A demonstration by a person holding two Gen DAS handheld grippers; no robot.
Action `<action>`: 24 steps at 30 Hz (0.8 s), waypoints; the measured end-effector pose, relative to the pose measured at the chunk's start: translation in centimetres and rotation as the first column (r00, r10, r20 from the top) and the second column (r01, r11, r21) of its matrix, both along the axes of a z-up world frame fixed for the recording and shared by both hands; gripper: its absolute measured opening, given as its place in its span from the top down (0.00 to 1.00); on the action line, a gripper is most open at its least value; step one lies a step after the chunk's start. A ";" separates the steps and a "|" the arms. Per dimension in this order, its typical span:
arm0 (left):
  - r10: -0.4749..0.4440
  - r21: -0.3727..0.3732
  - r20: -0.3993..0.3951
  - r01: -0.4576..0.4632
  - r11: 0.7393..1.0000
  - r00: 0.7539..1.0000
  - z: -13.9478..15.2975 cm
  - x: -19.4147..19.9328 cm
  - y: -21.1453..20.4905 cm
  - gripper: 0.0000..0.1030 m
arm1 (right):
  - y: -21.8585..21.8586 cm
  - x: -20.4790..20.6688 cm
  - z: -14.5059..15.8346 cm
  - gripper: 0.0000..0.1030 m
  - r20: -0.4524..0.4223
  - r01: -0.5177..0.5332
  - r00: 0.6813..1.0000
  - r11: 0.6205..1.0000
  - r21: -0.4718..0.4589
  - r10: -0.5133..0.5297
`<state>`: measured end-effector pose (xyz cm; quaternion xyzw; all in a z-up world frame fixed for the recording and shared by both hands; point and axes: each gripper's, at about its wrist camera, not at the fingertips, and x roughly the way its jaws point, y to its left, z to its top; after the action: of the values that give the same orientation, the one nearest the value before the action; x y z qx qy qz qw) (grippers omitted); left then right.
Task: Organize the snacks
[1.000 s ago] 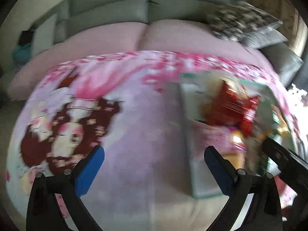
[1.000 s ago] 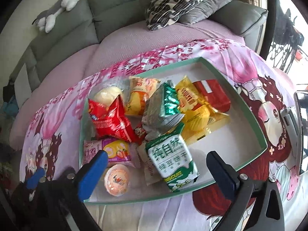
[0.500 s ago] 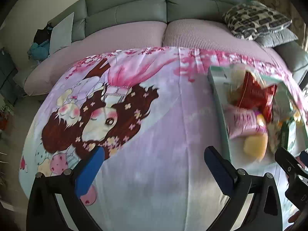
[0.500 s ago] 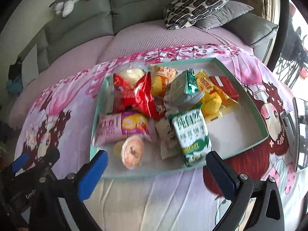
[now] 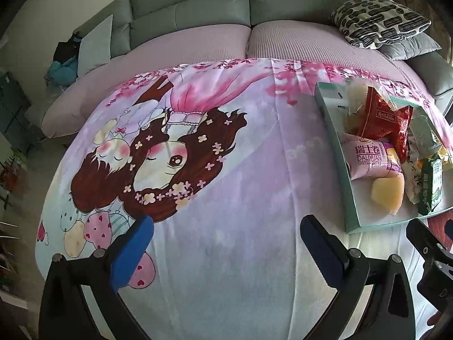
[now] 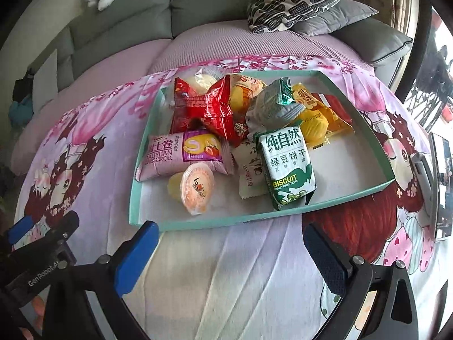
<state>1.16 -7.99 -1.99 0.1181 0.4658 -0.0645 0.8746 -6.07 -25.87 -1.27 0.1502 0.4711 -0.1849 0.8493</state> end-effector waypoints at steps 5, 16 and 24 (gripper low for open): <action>-0.009 -0.006 -0.003 0.009 1.000 1.000 0.1 0.1 -0.1 0.00 | 0.2 0.2 0.1 0.00 -0.001 -0.001 1.000 1.000 -0.017 0.001; -0.002 -0.016 -0.022 0.001 1.000 1.000 0.2 0.7 0.0 0.00 | -0.2 0.2 0.7 0.00 0.018 -0.004 1.000 1.000 -0.022 0.004; -0.007 -0.011 -0.026 0.007 1.000 1.000 0.3 0.8 -0.4 0.00 | -0.5 0.1 0.6 0.00 0.019 -0.001 1.000 1.000 -0.013 0.002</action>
<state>1.92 -8.35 -1.68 0.1142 0.4765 -0.0715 0.8688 -5.93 -26.35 -0.66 0.1460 0.4620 -0.1860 0.8548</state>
